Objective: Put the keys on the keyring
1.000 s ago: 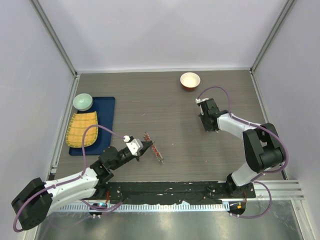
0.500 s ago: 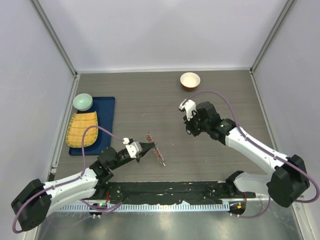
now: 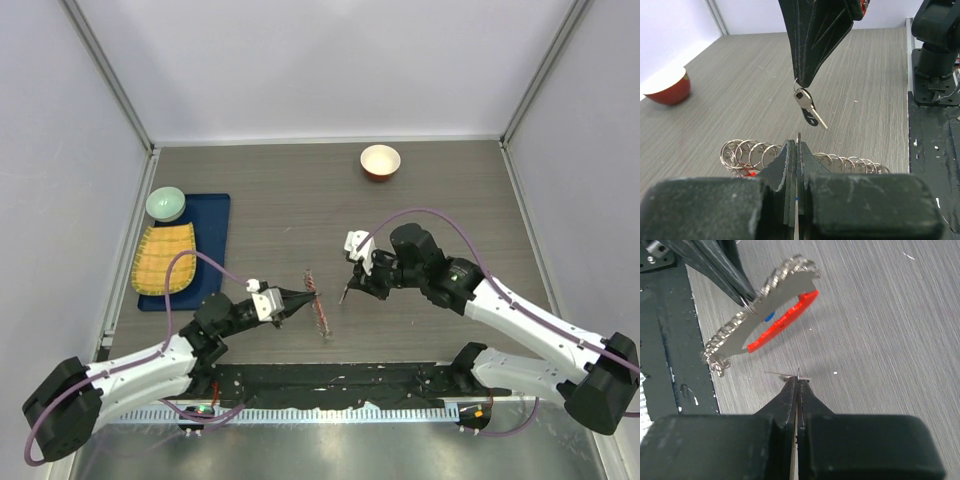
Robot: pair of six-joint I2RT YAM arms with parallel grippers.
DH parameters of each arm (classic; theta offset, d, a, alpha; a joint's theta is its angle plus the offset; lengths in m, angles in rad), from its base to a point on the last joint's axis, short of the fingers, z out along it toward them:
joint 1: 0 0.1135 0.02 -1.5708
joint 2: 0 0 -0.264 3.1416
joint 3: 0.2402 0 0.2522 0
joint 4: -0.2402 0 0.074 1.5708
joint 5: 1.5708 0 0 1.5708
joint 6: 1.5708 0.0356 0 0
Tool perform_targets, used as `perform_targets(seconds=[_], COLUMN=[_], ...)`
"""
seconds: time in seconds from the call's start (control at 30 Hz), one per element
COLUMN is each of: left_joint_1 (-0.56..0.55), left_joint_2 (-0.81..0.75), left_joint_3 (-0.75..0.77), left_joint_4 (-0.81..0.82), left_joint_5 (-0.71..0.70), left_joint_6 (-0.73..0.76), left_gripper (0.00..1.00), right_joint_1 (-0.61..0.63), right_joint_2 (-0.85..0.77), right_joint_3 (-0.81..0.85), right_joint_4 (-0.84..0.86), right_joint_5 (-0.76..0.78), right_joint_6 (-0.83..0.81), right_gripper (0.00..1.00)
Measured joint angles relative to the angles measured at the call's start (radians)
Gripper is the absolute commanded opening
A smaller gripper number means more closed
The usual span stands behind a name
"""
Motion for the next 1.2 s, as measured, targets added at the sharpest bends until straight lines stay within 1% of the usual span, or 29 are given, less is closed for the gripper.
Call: perform_targets(seconds=[0.17,0.43,0.6,1.2], left_joint_1=[0.0,0.0,0.0,0.0], left_joint_2=[0.059,0.14,0.151,0.193], left_joint_3=[0.045,0.095,0.113,0.149], left_joint_4=[0.001,0.022,0.029,0.05], left_joint_5=[0.053,0.138,0.169,0.225], left_joint_6=[0.001,0.0,-0.002,-0.032], left_gripper=[0.01,0.01,0.01,0.01], right_joint_1=[0.016,0.05,0.08,0.109], right_joint_2=[-0.021,-0.031,-0.04,-0.066], right_joint_3=[-0.001,-0.004,-0.004,-0.004], right_joint_4=[0.005,0.005,-0.005,-0.005], right_joint_5=[-0.034,-0.038,-0.042,-0.073], right_joint_6=[-0.016,-0.024,-0.035,-0.048], right_gripper=[0.01,0.01,0.01,0.01])
